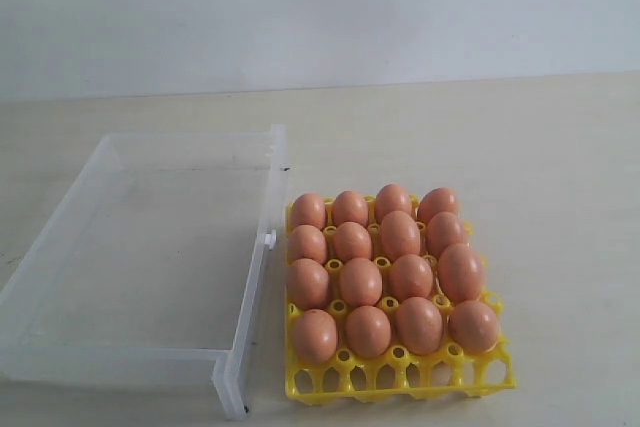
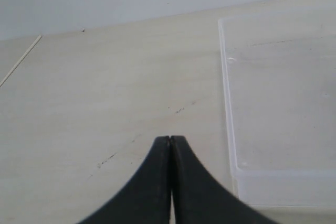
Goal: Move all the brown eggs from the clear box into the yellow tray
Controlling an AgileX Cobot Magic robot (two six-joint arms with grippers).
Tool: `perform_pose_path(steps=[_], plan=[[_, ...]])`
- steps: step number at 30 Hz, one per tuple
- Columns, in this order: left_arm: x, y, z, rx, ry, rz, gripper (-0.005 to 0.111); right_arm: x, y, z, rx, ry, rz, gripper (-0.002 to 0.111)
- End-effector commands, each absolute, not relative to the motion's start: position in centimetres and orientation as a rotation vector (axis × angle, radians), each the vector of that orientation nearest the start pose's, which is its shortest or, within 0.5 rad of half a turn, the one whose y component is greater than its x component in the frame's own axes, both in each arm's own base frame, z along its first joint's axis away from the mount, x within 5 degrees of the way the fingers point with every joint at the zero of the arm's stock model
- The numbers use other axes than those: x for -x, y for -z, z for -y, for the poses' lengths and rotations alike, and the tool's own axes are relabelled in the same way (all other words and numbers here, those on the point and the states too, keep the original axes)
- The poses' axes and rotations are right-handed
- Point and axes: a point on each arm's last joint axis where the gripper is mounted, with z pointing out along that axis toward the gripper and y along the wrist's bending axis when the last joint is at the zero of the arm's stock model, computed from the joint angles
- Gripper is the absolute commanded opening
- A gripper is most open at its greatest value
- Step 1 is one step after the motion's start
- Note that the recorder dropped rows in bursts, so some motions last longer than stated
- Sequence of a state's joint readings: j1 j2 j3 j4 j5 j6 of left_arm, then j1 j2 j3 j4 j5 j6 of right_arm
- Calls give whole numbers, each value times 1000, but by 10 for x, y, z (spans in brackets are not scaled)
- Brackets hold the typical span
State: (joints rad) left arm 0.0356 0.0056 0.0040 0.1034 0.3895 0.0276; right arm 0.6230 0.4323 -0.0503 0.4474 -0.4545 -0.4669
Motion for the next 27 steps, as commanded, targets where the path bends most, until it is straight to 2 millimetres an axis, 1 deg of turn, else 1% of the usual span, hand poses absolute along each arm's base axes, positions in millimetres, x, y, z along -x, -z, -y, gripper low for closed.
perform_pose_path(steps=[1, 3, 8, 11, 12, 14, 17, 22, 27], plan=[[-52, -179, -5, -55, -136, -1863, 0, -75, -239, -21, 188, -271, -1423, 0], [-52, -179, -5, -55, -136, -1863, 0, -67, -238, -16, 155, -255, -1415, 0], [-52, -179, -5, -55, -136, -1863, 0, -51, -234, -12, 182, -189, -1399, 0], [-52, -179, -5, -55, -136, -1863, 0, -51, -230, -13, 193, -158, -1444, 0], [-52, -179, -5, -55, -136, -1863, 0, -52, -228, -13, 212, -122, -1463, 0], [-52, -179, -5, -55, -136, -1863, 0, -52, -227, -11, 186, -91, -1475, 0], [-52, -179, -5, -55, -136, -1863, 0, -52, -228, -10, 168, -85, -1475, 0], [-52, -179, -5, -55, -136, -1863, 0, -52, -226, -11, 199, -70, -1494, 0], [-52, -179, -5, -55, -136, -1863, 0, -53, -220, -9, 177, -68, -1555, 0]])
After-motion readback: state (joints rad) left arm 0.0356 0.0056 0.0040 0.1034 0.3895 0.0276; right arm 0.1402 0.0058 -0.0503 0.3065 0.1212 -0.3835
